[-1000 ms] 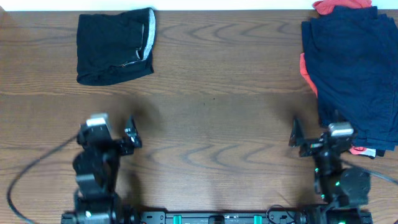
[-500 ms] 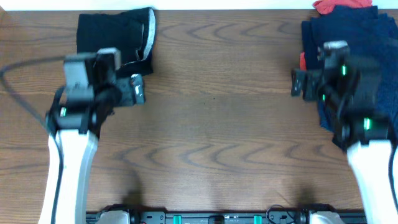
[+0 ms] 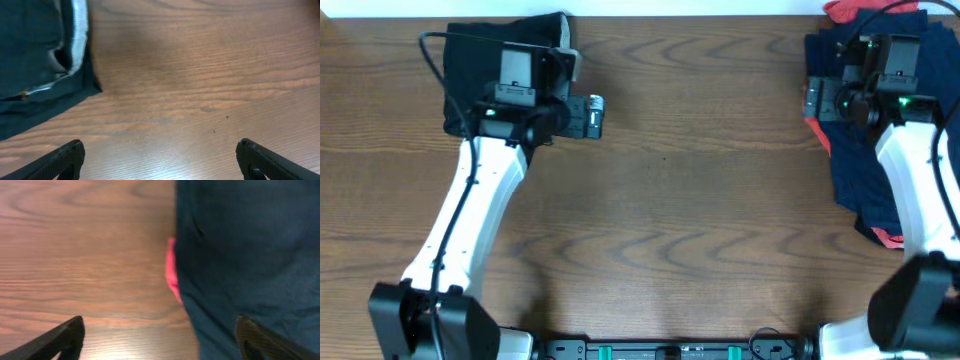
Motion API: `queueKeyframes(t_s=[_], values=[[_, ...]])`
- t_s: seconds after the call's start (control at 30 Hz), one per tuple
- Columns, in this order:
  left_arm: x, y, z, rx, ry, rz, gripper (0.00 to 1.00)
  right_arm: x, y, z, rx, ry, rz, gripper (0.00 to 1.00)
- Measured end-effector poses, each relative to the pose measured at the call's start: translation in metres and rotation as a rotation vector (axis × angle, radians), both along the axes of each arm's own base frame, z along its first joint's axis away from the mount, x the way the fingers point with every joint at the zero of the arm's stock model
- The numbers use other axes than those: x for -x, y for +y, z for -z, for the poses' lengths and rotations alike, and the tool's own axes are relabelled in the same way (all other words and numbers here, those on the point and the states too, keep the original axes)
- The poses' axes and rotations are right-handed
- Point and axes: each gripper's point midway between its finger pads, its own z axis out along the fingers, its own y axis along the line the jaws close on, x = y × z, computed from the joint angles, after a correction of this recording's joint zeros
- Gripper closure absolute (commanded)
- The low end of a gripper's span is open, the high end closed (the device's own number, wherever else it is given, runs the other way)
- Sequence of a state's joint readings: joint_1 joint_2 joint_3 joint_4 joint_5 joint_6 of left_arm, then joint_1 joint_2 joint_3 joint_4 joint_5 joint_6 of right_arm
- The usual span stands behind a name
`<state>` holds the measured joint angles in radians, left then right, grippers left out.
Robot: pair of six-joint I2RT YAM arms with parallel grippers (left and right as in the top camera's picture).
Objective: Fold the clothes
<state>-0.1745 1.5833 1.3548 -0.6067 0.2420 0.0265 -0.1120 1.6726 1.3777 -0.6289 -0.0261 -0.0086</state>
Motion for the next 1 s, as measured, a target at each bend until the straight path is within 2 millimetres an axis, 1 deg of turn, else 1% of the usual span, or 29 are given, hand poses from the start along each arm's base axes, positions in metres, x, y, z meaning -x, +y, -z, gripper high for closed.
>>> queueKeyframes(t_s=[0.03, 0.17, 0.23, 0.37, 0.47, 0.5, 0.7, 0.8, 0.83, 0.9, 1.0], values=[[-0.001, -0.003, 0.003, -0.001, 0.006, 0.006, 0.02, 0.001, -0.009, 0.011, 0.000, 0.030, 0.023, 0.13], [0.000, -0.013, 0.016, -0.007, 0.034, 0.030, 0.02, 0.011, -0.039, 0.043, -0.015, 0.127, 0.115, 0.12], [0.000, -0.018, 0.023, -0.012, 0.050, 0.045, 0.02, 0.015, -0.054, 0.052, -0.028, 0.151, 0.165, 0.11], [0.002, -0.030, 0.038, -0.023, 0.085, 0.075, 0.02, 0.026, -0.094, 0.054, -0.045, 0.152, 0.274, 0.06], [0.002, -0.036, 0.047, -0.028, 0.102, 0.090, 0.02, 0.037, -0.127, 0.053, -0.070, 0.140, 0.342, 0.05], [0.003, -0.038, 0.049, -0.029, 0.106, 0.095, 0.02, 0.042, -0.140, 0.052, -0.087, 0.131, 0.366, 0.05], [0.003, -0.044, 0.049, -0.029, 0.102, 0.109, 0.02, 0.067, -0.202, 0.046, -0.148, 0.060, 0.472, 0.07], [0.003, -0.045, 0.048, -0.028, 0.099, 0.109, 0.02, 0.077, -0.224, 0.046, -0.167, 0.033, 0.506, 0.12], [0.003, -0.045, 0.048, -0.028, 0.099, 0.109, 0.02, 0.079, -0.230, 0.049, -0.172, 0.032, 0.514, 0.14], [0.003, -0.045, 0.048, -0.028, 0.099, 0.109, 0.02, 0.081, -0.239, 0.061, -0.188, 0.041, 0.524, 0.18], [0.003, -0.045, 0.048, -0.028, 0.100, 0.109, 0.02, 0.083, -0.244, 0.086, -0.222, 0.077, 0.537, 0.18]])
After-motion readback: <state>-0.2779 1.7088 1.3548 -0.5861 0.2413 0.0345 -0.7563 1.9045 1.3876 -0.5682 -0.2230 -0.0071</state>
